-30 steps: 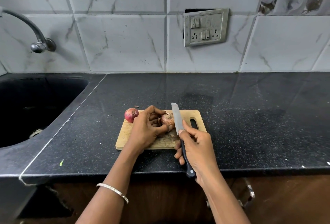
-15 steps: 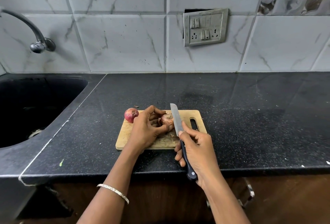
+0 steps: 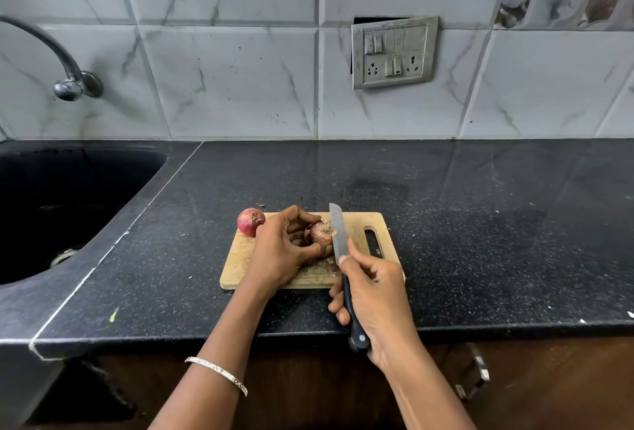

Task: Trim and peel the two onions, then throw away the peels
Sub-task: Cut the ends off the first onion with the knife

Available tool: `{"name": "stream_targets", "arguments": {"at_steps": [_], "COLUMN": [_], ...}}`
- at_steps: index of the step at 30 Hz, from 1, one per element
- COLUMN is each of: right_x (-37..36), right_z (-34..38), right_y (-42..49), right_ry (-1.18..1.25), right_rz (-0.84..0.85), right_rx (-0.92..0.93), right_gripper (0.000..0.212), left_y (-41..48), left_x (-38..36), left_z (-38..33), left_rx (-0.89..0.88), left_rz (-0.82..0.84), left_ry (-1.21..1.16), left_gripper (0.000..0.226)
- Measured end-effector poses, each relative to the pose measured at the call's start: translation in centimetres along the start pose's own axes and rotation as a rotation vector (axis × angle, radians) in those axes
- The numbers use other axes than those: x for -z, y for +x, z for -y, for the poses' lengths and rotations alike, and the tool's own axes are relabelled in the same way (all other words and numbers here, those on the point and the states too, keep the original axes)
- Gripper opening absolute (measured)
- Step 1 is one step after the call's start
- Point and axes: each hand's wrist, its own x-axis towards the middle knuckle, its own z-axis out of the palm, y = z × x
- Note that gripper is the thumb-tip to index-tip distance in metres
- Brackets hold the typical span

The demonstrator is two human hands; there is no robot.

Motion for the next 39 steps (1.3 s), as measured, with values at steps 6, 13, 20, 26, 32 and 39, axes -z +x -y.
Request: {"name": "stream_targets", "arguments": {"at_steps": [6,13,20,26,32,39], "right_x": [-1.2,-1.2,-2.4,-1.9,-2.7,-1.7], "right_z": [0.3,0.1,1.8,0.9,2.2,1.2], "right_y": [1.9,-0.3,1.6,-0.1,1.0,0.3], "right_ry": [0.014,0.062,0.057,0.121,0.103,0.071], "right_rz": [-0.059,-0.04,-0.076,-0.07,-0.085,-0.064], "right_rx": [-0.039,-0.052,-0.127,-0.122,-0.181,-0.165], "right_gripper": [0.034,0.029,0.022,0.023,0.018,0.028], "left_y": [-0.1,-0.1,0.0,0.0,0.1,-0.1], "left_x": [0.1,0.1,0.1,-0.1,0.0,-0.3], "left_z": [-0.2,-0.1,-0.3,-0.3,-0.5,-0.3], "left_rx": [0.004,-0.008,-0.006,-0.015,-0.024,-0.033], "left_rz": [0.001,-0.008,-0.015,-0.051,-0.055,-0.057], "left_ry": [-0.012,0.001,0.0,0.056,0.076,0.064], "left_gripper": [0.038,0.039,0.04,0.039,0.036,0.038]}}
